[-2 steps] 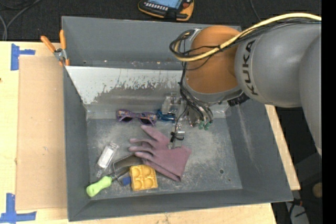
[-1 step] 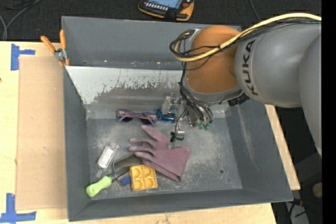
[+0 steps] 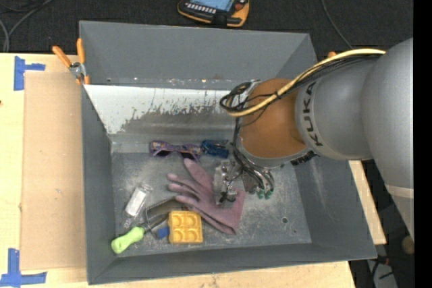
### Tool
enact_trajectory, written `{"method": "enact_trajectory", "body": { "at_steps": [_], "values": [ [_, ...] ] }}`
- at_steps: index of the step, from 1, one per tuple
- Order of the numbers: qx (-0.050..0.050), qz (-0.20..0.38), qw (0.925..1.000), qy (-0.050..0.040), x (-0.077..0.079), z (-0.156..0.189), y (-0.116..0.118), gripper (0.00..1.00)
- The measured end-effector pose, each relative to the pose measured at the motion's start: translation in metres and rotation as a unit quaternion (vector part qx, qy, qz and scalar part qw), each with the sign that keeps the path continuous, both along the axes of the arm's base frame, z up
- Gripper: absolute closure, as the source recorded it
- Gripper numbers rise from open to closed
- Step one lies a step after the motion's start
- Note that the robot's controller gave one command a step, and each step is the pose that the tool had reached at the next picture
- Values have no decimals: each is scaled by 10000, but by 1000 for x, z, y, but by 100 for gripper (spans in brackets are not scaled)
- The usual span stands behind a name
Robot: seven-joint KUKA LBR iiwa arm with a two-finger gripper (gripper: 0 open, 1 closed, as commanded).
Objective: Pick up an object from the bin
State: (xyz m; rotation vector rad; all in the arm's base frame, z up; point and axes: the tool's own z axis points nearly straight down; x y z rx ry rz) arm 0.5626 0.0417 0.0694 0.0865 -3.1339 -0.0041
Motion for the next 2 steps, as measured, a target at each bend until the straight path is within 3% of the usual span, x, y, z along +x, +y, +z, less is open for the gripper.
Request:
{"method": "enact_trajectory", "body": {
  "at_steps": [1,2],
  "values": [
    [-2,-8,10000,-19,1,0,0,0],
    [-1,-11,10000,-18,1,0,-1,0]
  ]
}}
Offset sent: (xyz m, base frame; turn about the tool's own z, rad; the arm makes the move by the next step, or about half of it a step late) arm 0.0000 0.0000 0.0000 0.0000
